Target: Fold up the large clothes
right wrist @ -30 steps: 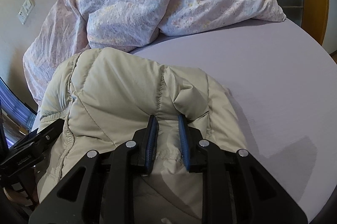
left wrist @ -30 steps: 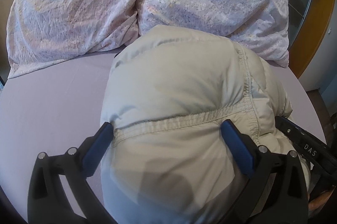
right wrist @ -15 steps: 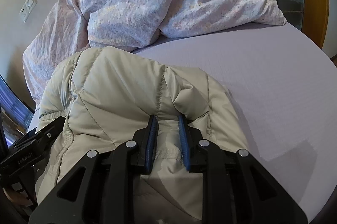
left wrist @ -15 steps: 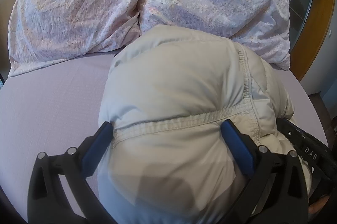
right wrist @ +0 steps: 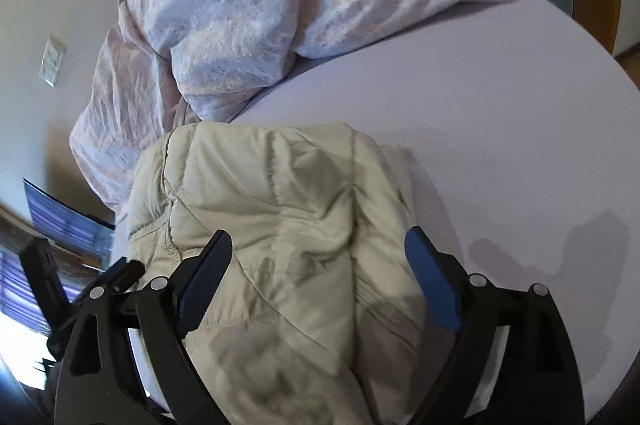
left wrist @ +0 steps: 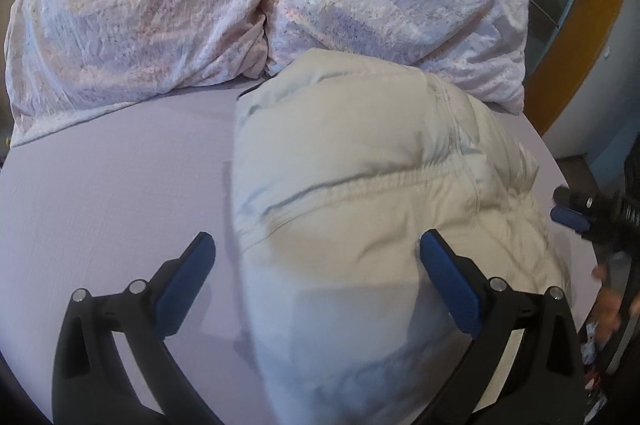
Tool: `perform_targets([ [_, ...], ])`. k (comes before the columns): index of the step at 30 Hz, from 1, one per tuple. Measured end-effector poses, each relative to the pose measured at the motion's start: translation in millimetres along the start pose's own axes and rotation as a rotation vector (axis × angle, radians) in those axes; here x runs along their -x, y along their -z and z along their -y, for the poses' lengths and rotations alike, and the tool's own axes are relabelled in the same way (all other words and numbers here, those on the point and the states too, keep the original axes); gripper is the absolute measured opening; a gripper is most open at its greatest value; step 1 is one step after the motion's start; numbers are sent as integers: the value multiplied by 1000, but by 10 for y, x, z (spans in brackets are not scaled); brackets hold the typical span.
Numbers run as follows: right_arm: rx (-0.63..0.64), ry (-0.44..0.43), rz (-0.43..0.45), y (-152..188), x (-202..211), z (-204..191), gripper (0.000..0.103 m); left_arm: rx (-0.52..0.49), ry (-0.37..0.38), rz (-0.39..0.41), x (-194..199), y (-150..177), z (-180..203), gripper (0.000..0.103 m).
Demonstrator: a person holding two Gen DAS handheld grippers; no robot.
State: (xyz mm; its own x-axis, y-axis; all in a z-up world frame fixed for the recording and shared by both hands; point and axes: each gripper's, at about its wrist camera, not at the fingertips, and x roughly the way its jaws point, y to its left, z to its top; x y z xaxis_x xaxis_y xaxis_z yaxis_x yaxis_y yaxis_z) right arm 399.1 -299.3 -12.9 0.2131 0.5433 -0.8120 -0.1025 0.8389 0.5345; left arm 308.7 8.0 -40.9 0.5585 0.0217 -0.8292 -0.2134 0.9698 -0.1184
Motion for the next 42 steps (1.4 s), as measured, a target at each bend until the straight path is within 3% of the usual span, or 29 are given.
perform_targets([
  [13,-114,-118,-284,98,-479,260,102,44,55,-45,65,47,-276,101],
  [21,-120,-162,-367,104,-659,262,102,49,67,-59,11,35,-283,101],
  [25,-119,-211,-346,124,-691,252,102,46,62,-62,2,27,-281,101],
  [26,-118,-233,-338,134,-680,258,94,45,61,-62,4,25,-281,101],
  [27,-121,-265,-323,151,-666,261,79,44,59,-61,4,22,-278,101],
  [30,-106,-287,-291,185,-607,277,64,42,60,-62,3,15,-277,101],
  [33,-109,-298,-278,203,-578,303,59,30,59,-63,3,13,-255,101],
  [42,-111,-293,-273,211,-573,292,58,29,92,-73,-10,38,-309,101],
])
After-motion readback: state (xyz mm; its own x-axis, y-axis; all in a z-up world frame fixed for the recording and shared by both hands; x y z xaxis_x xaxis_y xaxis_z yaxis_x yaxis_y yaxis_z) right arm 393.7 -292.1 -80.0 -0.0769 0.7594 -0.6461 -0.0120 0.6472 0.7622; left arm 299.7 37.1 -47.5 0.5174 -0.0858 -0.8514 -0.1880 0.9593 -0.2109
